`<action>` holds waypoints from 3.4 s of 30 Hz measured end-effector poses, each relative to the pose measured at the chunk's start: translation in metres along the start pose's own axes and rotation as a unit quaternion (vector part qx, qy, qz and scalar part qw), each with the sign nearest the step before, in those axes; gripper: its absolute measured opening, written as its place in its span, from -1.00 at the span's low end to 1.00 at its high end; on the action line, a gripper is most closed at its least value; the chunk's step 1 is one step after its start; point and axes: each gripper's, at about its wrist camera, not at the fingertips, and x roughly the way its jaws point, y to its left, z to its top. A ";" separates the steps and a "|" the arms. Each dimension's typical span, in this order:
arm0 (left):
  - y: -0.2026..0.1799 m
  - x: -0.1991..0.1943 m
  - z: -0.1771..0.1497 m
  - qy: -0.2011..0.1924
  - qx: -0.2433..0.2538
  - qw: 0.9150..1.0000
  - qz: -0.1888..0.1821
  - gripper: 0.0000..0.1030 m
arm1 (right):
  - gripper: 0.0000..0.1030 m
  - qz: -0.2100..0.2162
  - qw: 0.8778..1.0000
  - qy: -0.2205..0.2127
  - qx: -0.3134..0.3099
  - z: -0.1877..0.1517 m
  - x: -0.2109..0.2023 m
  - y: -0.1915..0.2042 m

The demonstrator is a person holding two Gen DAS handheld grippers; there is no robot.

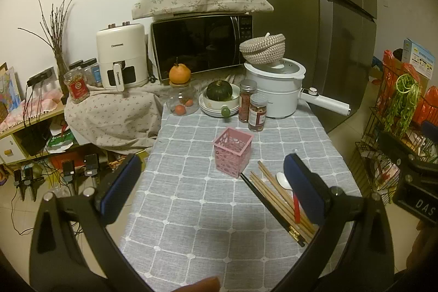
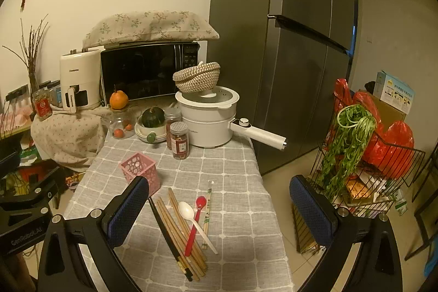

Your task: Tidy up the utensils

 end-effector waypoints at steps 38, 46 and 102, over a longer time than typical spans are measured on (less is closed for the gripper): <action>0.000 0.000 0.001 0.001 -0.001 1.000 -0.002 1.00 | 1.00 0.000 1.000 0.006 0.004 0.002 0.003 0.000; 0.000 -0.001 0.002 0.002 -0.001 1.000 -0.003 1.00 | 1.00 -0.004 1.000 0.008 0.010 0.002 0.005 -0.004; 0.008 0.023 0.000 0.011 0.001 1.000 0.009 1.00 | 1.00 -0.013 1.000 0.022 0.004 -0.001 0.023 -0.004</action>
